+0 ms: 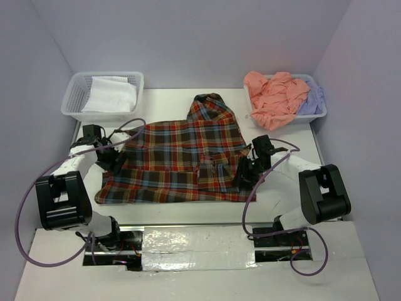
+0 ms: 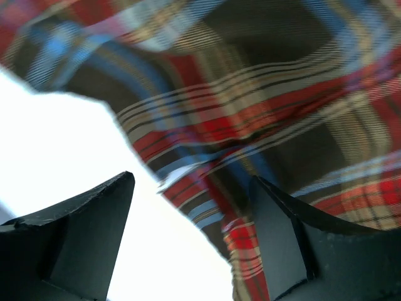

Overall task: Fold and stack the long sleeve shirts
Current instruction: Fold the shirt

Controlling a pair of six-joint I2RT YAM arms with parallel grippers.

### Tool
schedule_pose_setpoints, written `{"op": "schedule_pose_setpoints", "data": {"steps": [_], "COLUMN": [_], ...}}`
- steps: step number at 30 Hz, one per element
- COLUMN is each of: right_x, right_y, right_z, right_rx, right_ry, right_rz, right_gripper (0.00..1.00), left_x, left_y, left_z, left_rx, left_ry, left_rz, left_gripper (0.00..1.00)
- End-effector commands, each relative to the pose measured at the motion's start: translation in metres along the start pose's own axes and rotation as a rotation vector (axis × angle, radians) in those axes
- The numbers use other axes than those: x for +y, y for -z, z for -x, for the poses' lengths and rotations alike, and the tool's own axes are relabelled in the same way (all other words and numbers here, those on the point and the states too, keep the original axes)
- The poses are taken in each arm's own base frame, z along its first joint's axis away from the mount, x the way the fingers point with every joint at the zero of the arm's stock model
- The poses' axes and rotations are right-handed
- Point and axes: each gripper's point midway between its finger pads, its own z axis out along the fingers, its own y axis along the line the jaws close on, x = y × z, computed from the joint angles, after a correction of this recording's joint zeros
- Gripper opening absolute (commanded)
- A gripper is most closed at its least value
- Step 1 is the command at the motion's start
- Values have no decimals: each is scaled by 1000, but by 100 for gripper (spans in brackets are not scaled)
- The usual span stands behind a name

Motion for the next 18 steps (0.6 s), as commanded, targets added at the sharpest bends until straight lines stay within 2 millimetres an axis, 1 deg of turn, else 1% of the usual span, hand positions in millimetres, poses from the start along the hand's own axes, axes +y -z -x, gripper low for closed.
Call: {"op": "schedule_pose_setpoints", "data": {"steps": [1,3,4,5,6,7,8,9,10,11,12,13,14,17,18], "right_x": [13,12,12,12,12,12,12,13,12,12,11,11,11,7,4], "right_y": [4,4,4,4,4,3,4,4,4,4,5,5,6,9,12], "right_z": [10,10,10,10,10,10,10,10,10,9,9,8,8,4,5], "right_rx": [-51,-51,-53,-54,-53,-49,-50,-49,-49,-47,-48,-43,-42,-30,-46], "right_ry": [23,19,19,19,18,15,16,19,17,19,20,20,21,29,39], "right_rz": [39,38,35,35,34,33,35,38,37,33,31,28,27,5,-18], "right_gripper": [43,43,42,40,38,36,30,27,24,16,13,8,0,0,0], "left_x": [-26,-34,-37,-39,-42,-47,-49,-51,-53,-51,-50,-47,-42,-32,-26], "left_y": [-5,-5,-7,-8,-10,-12,-13,-14,-16,-17,-17,-16,-16,-5,0], "left_z": [7,6,3,1,-2,-5,-8,-10,-12,-12,-12,-10,-8,2,6], "left_rx": [-64,-74,-77,-74,-67,-59,-52,-45,-38,-32,-31,-31,-33,-63,-80], "left_ry": [-70,-73,-75,-77,-78,-80,-78,-74,-64,-58,-50,-30,-24,-6,-2], "left_rz": [-145,-177,-181,-189,-201,-223,-233,-242,-249,-243,-237,-223,-200,-159,-138], "left_gripper": [87,87,84,82,79,72,68,63,50,42,30,2,0,0,0]}}
